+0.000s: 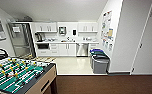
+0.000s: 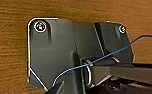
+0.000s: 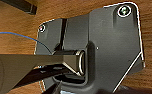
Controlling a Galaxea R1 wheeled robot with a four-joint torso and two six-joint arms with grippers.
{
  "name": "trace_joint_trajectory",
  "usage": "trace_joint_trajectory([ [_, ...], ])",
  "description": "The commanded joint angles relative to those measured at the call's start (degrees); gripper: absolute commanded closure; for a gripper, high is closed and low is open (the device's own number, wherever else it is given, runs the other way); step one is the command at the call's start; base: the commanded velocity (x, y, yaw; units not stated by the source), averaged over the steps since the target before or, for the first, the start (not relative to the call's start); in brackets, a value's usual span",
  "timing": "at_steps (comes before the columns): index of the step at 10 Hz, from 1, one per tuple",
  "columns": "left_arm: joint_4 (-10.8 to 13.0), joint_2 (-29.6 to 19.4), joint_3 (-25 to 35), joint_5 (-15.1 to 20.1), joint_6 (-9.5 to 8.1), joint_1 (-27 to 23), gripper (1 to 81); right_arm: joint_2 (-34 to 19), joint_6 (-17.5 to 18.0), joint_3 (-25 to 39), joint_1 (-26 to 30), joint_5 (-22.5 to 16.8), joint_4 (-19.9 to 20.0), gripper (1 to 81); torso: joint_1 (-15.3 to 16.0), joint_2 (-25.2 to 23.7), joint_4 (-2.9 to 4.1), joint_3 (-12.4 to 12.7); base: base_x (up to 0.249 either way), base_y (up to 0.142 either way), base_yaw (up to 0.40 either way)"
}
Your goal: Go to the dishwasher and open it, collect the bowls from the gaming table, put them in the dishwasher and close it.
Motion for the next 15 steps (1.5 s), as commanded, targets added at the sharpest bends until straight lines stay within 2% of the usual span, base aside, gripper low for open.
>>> trace_joint_trajectory([
  [1, 0.64, -0.4, 0.48, 2.92, 0.48, -3.11, 1.0, -1.37, -0.24, 1.19, 2.76, -2.97, -0.72, 1.0, 0.0, 0.0, 0.0, 0.0, 0.139, 0.0, 0.0],
  [15, 0.64, -0.14, 0.82, 2.57, 0.48, -3.02, 1.0, -1.02, -0.33, 1.27, 2.75, -3.06, -0.72, 1.0, 0.02, 0.0, 0.0, 0.0, 0.159, 0.0, 0.0],
])
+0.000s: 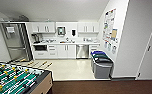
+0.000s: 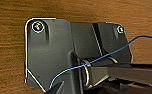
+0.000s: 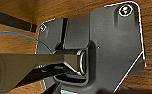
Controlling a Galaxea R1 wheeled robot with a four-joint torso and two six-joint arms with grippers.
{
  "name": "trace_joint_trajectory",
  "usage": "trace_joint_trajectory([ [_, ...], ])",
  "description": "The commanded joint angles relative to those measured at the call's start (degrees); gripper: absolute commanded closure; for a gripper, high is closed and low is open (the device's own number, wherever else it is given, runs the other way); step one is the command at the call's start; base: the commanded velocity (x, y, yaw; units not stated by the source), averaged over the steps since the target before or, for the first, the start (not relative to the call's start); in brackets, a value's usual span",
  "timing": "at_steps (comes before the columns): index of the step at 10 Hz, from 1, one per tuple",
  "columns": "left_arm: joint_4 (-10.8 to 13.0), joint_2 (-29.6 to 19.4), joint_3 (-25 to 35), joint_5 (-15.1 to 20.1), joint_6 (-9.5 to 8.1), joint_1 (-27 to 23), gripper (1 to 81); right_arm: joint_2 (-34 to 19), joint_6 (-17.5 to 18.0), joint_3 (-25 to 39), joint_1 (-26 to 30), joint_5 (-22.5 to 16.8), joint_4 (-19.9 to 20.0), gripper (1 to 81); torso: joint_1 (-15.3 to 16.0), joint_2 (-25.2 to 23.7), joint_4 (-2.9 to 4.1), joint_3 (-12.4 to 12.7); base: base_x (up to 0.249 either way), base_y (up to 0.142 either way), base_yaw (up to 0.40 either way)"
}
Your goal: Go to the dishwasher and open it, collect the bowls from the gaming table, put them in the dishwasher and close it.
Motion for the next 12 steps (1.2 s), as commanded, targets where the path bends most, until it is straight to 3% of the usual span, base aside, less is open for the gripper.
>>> trace_joint_trajectory([
  [1, 0.62, -0.59, 0.75, 2.76, 0.48, -3.11, 1.0, -1.06, -0.26, 1.11, 2.75, -2.71, -0.72, 1.0, 0.0, 0.0, 0.0, 0.0, 0.165, 0.0, 0.0],
  [12, 0.62, -0.59, 0.49, 1.89, 0.48, -2.93, 1.0, -1.15, -0.17, 1.11, 2.84, -2.71, -0.72, 1.0, 0.02, 0.0, 0.0, 0.0, 0.165, 0.0, 0.0],
])
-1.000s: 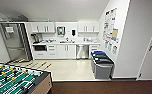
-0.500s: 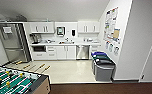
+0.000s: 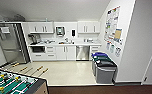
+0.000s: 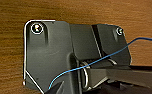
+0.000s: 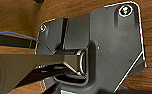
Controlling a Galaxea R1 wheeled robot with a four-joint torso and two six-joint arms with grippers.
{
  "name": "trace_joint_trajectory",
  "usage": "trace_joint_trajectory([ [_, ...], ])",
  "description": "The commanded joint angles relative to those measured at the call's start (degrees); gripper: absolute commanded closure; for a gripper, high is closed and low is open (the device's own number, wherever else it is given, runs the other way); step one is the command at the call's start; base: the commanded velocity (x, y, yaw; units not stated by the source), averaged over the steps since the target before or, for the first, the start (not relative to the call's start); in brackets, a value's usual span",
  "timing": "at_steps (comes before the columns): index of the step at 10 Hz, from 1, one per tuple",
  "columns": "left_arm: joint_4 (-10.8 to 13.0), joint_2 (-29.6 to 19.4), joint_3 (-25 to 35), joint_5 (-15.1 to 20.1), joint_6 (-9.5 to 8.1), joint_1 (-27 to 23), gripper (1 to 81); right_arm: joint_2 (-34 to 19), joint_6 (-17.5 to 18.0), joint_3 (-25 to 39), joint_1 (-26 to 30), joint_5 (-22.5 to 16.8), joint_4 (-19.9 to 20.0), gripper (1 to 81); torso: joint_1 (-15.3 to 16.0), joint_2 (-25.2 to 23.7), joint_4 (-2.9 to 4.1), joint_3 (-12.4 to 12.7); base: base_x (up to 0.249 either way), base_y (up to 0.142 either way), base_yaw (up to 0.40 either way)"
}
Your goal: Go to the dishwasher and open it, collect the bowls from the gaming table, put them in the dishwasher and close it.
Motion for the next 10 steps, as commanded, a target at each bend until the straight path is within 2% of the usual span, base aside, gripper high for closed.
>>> trace_joint_trajectory([
  [1, 0.62, -0.85, 0.62, 2.71, 0.48, -2.91, 1.0, -1.04, -0.17, 1.11, 2.85, -2.78, -0.72, 1.0, 0.0, 0.0, 0.0, 0.0, 0.165, 0.0, 0.0],
  [10, 0.62, -0.77, 0.71, 2.36, 0.48, -2.73, 1.0, -1.04, -0.26, 1.11, 2.68, -2.69, -0.72, 1.0, 0.0, 0.0, 0.0, 0.0, 0.166, 0.0, 0.0],
])
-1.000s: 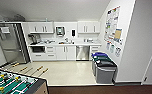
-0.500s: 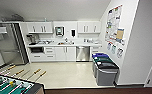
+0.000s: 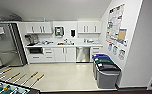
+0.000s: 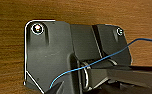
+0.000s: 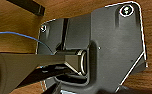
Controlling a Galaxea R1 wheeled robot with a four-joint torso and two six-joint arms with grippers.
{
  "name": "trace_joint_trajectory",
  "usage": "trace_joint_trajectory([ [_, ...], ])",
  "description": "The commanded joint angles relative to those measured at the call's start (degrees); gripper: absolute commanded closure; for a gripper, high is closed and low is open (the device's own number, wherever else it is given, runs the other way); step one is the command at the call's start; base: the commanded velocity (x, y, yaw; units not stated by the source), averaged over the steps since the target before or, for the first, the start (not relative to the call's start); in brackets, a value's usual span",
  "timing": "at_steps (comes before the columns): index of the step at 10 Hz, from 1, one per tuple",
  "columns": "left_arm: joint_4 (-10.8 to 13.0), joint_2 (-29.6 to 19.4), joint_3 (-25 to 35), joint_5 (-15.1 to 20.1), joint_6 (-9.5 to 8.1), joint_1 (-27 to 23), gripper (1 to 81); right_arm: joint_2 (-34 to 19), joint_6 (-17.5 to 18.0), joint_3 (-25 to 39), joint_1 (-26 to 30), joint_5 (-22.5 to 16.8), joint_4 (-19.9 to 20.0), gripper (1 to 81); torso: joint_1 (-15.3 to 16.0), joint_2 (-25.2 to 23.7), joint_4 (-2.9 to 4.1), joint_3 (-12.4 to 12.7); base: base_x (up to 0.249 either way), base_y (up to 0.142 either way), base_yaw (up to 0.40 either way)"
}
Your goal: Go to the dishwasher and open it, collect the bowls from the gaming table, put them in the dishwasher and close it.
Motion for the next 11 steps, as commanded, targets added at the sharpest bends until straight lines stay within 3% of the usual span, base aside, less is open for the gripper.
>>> trace_joint_trajectory([
  [1, 0.62, -0.66, 0.75, 2.63, 0.48, -2.67, 1.0, -1.24, -0.28, 0.99, 2.68, -2.71, -0.72, 1.0, 0.0, 0.0, 0.0, 0.0, 0.173, 0.0, 0.0],
  [11, 0.53, -0.74, 0.66, 2.54, 0.48, -2.49, 1.0, -1.32, -0.28, 0.99, 2.77, -2.71, -0.72, 1.0, -0.02, 0.0, 0.0, 0.02, 0.181, 0.0, 0.0],
])
